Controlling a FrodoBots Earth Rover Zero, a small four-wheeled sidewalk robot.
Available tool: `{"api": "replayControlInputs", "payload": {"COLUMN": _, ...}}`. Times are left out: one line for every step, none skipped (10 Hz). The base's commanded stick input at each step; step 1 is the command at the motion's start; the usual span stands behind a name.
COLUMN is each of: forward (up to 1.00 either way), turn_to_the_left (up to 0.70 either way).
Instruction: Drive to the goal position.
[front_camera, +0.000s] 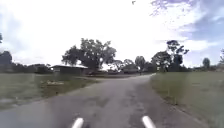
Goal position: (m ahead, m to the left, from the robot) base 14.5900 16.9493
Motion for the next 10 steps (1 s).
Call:
{"api": "replayControlInputs", "payload": {"forward": 0.69, "turn_to_the_left": 0.03}}
{"api": "replayControlInputs", "payload": {"forward": 0.69, "turn_to_the_left": 0.03}}
{"api": "replayControlInputs", "payload": {"forward": 0.69, "turn_to_the_left": 0.03}}
{"api": "replayControlInputs", "payload": {"forward": 0.69, "turn_to_the_left": 0.03}}
{"api": "replayControlInputs", "payload": {"forward": 0.69, "turn_to_the_left": 0.03}}
{"api": "replayControlInputs", "payload": {"forward": 0.69, "turn_to_the_left": 0.03}}
{"api": "replayControlInputs", "payload": {"forward": 0.69, "turn_to_the_left": 0.03}}
{"api": "replayControlInputs", "payload": {"forward": 0.69, "turn_to_the_left": 0.03}}
{"api": "replayControlInputs", "payload": {"forward": 0.69, "turn_to_the_left": 0.03}}
{"api": "replayControlInputs", "payload": {"forward": 0.69, "turn_to_the_left": 0.03}}
